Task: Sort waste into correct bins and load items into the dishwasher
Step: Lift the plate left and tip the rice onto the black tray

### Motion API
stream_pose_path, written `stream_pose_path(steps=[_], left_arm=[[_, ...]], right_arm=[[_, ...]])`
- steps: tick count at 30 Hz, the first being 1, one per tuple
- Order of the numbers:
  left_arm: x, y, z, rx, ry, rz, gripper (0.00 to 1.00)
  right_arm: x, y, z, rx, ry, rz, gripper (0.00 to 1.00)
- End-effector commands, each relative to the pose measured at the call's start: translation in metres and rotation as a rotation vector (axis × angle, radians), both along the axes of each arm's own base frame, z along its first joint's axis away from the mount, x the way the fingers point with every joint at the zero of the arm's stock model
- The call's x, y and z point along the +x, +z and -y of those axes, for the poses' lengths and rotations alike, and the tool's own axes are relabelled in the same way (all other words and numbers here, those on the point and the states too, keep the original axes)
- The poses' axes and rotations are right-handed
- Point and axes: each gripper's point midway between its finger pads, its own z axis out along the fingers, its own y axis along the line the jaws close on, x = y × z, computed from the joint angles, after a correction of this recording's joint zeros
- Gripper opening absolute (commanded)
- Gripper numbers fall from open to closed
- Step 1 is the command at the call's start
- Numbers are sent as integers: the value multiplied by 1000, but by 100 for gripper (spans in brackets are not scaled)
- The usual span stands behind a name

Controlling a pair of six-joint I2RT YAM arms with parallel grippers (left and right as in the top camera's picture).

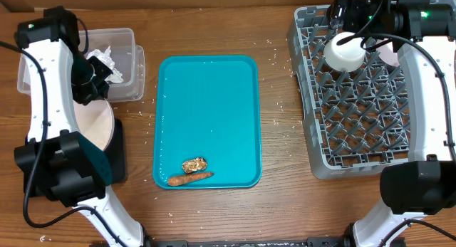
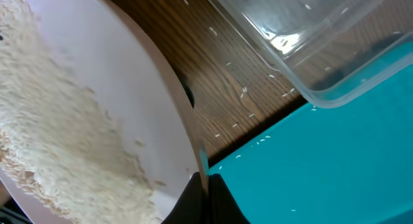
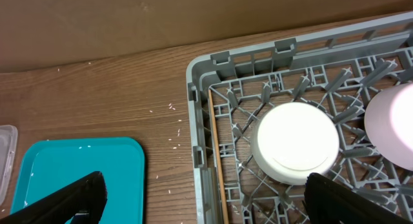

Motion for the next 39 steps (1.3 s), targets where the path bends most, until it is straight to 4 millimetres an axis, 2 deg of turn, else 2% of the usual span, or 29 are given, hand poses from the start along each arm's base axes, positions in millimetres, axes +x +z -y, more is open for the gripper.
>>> stream_pose_path(steps=[1, 8, 13, 22, 28, 34, 39], left_arm=[[5, 16, 5, -51, -32, 75, 4], [3, 7, 7, -163, -42, 92, 4], [-3, 0, -4, -180, -27, 84, 4], [0, 8, -8, -311, -48, 172, 4], [-11, 8, -17, -326, -35, 155, 4], [-9, 18, -12, -430, -59, 226, 4], [-15, 19, -15, -470, -58, 236, 4]], right_arm=[[1, 0, 3, -2, -12, 3, 100], [1, 0, 3, -2, -12, 3, 100], [1, 0, 3, -2, -12, 3, 100], [1, 0, 3, -2, -12, 3, 100], [1, 0, 3, -2, -12, 3, 100], [1, 0, 3, -2, -12, 3, 100], [1, 0, 3, -2, -12, 3, 100]])
